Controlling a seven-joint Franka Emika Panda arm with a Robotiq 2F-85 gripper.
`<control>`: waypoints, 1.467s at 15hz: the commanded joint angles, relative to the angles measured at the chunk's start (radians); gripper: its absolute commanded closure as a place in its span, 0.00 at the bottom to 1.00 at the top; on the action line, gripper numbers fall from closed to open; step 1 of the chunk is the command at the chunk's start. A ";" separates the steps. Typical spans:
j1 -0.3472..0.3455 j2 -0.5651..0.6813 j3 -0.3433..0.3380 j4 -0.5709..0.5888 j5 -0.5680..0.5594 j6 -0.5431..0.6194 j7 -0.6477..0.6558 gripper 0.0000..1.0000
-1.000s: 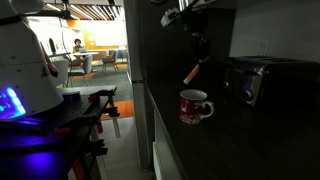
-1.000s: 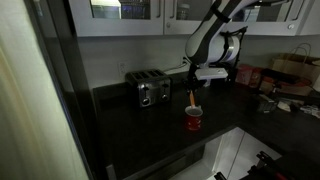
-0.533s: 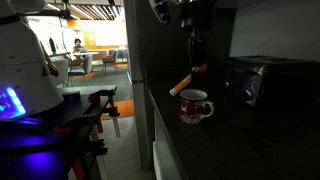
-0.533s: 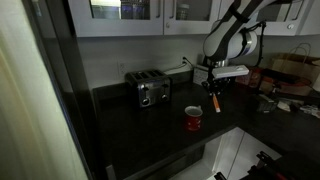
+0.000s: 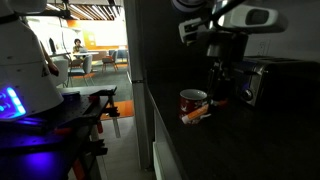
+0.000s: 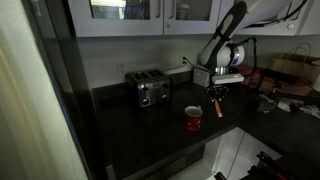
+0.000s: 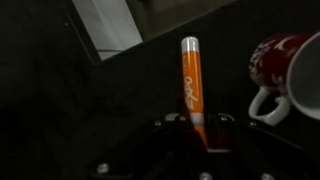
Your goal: Remove the marker from the mug and put it on the counter
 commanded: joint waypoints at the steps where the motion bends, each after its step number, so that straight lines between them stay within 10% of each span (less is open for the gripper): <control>1: -0.015 0.140 0.008 0.155 0.028 -0.030 -0.024 0.95; 5: -0.018 0.245 0.011 0.270 0.021 -0.020 -0.031 0.95; 6: -0.021 0.262 0.012 0.290 0.021 -0.016 -0.036 0.56; 14: -0.044 0.193 0.041 0.241 0.033 0.030 -0.104 0.02; 22: -0.017 -0.053 0.011 0.069 -0.006 -0.022 -0.114 0.00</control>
